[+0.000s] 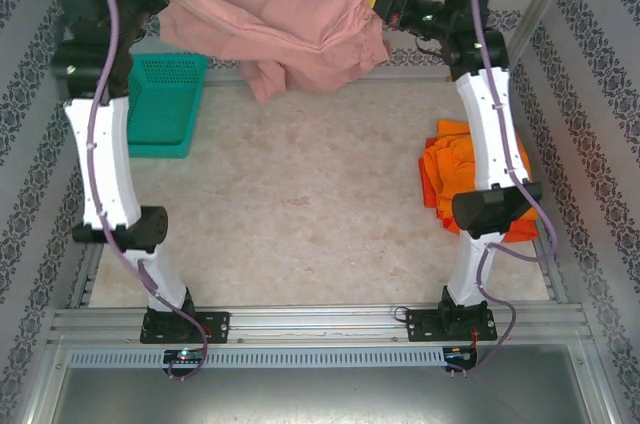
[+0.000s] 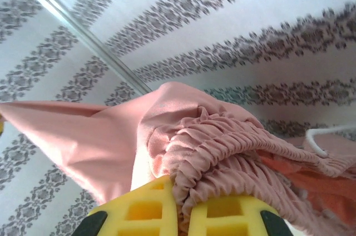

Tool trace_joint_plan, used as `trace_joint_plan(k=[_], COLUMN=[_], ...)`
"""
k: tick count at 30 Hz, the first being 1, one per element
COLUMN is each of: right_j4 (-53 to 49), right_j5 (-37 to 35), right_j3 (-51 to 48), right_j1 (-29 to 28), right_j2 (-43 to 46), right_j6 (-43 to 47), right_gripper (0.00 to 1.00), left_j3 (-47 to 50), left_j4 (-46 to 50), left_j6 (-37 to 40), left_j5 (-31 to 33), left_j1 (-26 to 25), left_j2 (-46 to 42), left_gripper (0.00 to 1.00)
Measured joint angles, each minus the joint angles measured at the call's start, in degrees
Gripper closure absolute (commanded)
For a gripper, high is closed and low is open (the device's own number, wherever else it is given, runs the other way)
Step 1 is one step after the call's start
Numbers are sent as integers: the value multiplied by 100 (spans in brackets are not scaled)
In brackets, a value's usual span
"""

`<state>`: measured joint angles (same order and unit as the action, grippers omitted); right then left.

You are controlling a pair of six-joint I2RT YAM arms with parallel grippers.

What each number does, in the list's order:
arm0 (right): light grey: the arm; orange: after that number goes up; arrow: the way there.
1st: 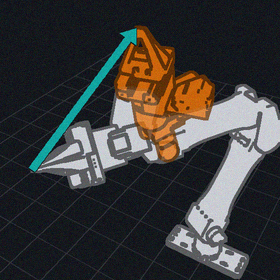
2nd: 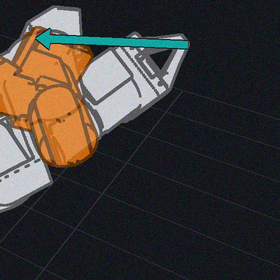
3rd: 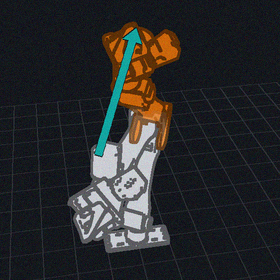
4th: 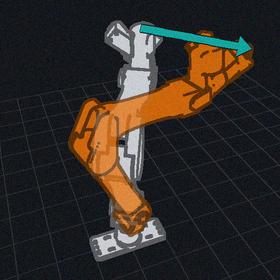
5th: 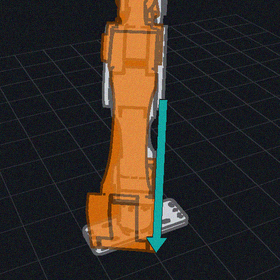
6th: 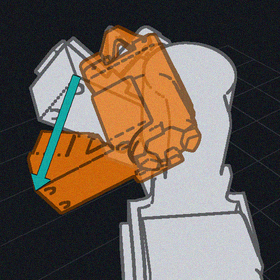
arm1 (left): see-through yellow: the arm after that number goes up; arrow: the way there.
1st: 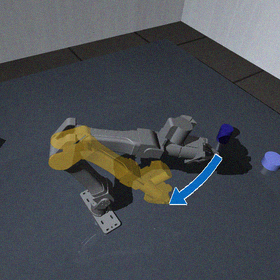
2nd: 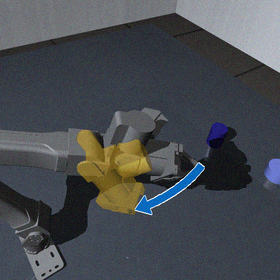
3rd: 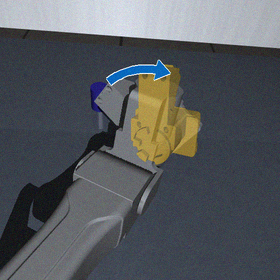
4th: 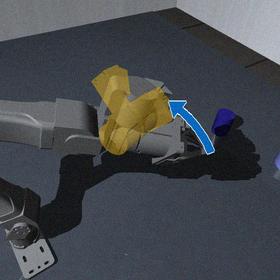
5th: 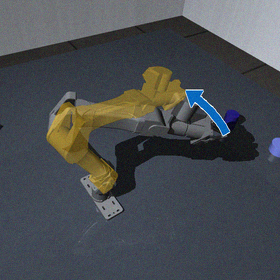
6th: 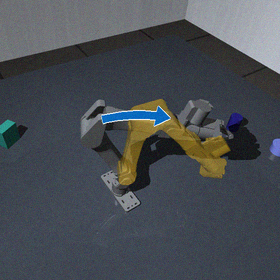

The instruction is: Fold and stack the shorts

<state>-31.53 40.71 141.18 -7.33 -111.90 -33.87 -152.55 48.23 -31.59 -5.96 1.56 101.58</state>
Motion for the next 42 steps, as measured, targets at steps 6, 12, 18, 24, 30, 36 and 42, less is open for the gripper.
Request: trace_joint_plan(k=[6,12,18,24,30,36,42], right_j4=[560,894,949,820,809,758,638], right_j5=[0,-317,-852,-1226,-1617,-1705,-1759], right_j3=[-2736,-6131,-9051,-10456,-10762,-10773,-10773], right_j1=[330,332,-37,-831,-1193,-1346,-1563], right_j2=[1718,3150,3971,4579,4883,4918,4983], right_j6=[713,1473,1408,702,376,304,201], right_gripper=[100,100,96,92,91,91,92], left_j3=[4811,8944,11582,11986,11822,11477,11468], left_j4=[-1480,-2258,-1537,-990,-938,-942,-898], left_j6=[72,-105,-426,-647,-592,-433,-330], left_j5=[11,-142,-42,153,201,164,125], left_j1=[0,-87,-125,-125,-125,-125,-125], left_j2=[-3464,-5707,-7134,-7934,-7696,-7414,-7370], left_gripper=[100,100,100,100,100,100,100])
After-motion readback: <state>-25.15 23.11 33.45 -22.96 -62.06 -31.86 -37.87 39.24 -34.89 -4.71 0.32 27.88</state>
